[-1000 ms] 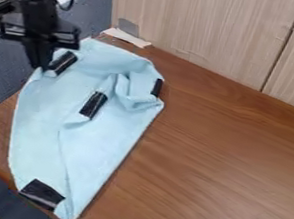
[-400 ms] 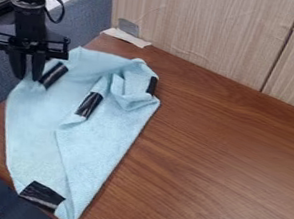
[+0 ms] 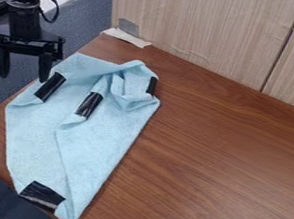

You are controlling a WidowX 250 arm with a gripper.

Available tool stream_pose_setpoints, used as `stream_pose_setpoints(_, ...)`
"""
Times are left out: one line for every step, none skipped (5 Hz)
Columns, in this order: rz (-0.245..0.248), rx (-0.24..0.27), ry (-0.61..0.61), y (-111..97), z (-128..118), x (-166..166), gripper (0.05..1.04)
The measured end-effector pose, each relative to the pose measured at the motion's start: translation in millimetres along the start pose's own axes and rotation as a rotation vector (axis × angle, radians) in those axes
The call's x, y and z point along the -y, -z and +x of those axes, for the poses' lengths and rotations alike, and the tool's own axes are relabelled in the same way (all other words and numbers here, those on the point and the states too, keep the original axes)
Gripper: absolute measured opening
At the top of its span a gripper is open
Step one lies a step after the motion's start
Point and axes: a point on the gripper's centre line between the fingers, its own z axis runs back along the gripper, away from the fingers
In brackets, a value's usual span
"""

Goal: Unfold the cloth from the bottom right to the top left

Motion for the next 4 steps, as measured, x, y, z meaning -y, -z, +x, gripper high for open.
stream_pose_setpoints(-0.016, 0.029, 0.022, -9.0, -1.7, 0.5, 1.007)
stream_pose_setpoints(-0.074, 0.070, 0.077, -22.2, -4.0, 7.3, 1.000)
stream_pose_setpoints(-0.132, 0.098, 0.136, -38.9, -9.6, 18.5, 1.000)
stream_pose_setpoints(-0.162, 0.122, 0.246, -49.4, -23.1, 27.0, 1.000)
